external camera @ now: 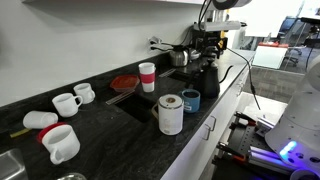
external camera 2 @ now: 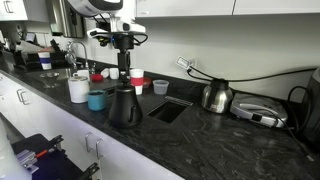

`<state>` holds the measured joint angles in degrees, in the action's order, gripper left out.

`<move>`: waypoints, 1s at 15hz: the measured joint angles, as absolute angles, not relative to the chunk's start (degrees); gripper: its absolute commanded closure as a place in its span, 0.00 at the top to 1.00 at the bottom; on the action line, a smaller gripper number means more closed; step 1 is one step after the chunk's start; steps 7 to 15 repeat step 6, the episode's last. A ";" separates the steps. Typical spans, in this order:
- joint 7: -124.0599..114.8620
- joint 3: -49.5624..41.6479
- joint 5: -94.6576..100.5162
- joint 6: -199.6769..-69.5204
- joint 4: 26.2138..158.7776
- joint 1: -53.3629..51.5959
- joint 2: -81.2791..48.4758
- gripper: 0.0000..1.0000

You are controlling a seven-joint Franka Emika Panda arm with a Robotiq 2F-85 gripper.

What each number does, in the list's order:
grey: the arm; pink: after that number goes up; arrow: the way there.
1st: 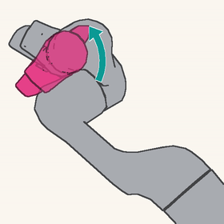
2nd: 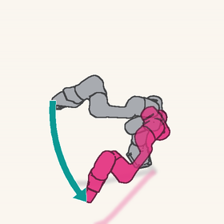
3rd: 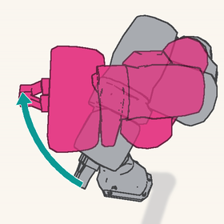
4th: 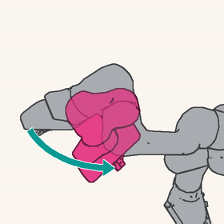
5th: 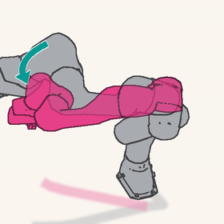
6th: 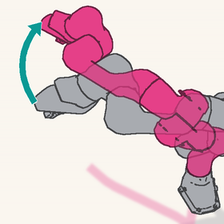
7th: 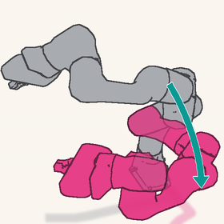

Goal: Put the black lid on the black kettle

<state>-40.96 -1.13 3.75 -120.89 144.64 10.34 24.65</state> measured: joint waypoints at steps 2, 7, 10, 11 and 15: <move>-39.91 -1.13 3.58 -120.69 144.15 10.31 25.49 1.00; -39.58 -1.13 3.55 -120.56 144.13 10.30 25.95 1.00; -39.58 -1.13 3.55 -120.56 144.13 10.30 25.95 1.00; -39.58 -1.13 3.55 -120.56 144.13 10.30 25.95 1.00; -39.58 -1.13 3.55 -120.56 144.13 10.30 25.95 1.00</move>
